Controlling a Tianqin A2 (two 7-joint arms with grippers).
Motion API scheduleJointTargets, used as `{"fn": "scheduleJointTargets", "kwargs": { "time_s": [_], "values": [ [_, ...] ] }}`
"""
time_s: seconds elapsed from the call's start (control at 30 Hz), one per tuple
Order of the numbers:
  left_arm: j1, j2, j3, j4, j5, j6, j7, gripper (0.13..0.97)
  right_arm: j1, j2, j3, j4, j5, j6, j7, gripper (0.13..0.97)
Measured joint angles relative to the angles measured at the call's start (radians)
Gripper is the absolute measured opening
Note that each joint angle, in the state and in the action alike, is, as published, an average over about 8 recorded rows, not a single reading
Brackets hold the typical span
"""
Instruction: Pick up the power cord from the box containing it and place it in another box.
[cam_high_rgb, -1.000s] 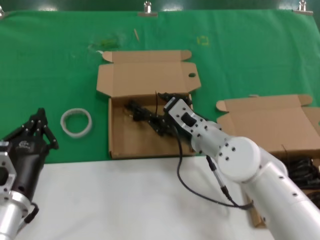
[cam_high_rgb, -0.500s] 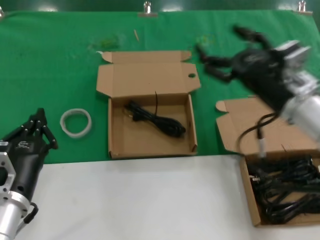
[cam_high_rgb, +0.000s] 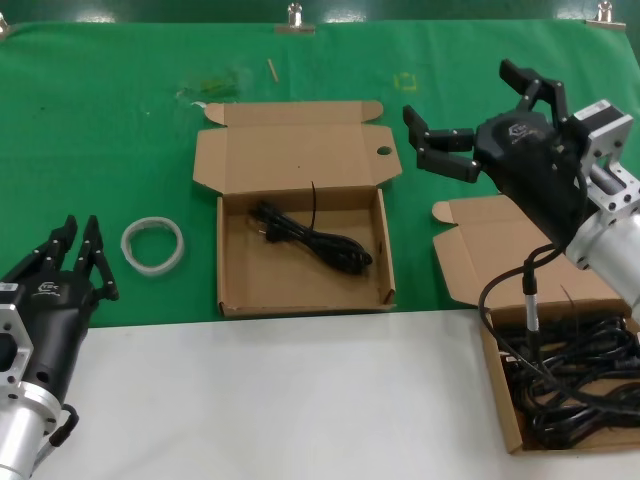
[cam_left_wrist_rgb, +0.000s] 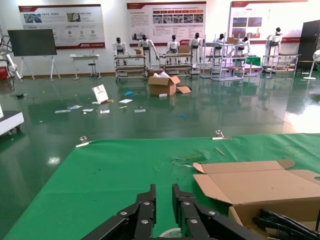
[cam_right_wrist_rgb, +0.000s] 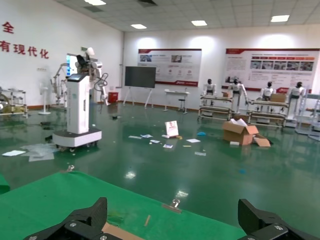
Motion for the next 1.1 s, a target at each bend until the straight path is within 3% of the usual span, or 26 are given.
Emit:
{"fn": "scheduleJointTargets", "kwargs": {
  "time_s": [0.23, 0.53, 1.1],
  "values": [
    [0.000, 0.000, 0.001, -0.001, 0.001, -0.001, -0.001, 0.232, -0.039, 0.001, 0.001, 0.007, 0.037, 0.050, -0.033, 0.897],
    [0.001, 0.000, 0.003, -0.003, 0.002, -0.003, -0.003, 0.376, -0.091, 0.002, 0.002, 0.017, 0.085, 0.114, -0.077, 0.955],
    [0.002, -0.001, 0.006, -0.006, 0.004, -0.006, -0.007, 0.777, -0.187, 0.003, 0.003, 0.034, 0.175, 0.235, -0.159, 0.966]
  ]
}}
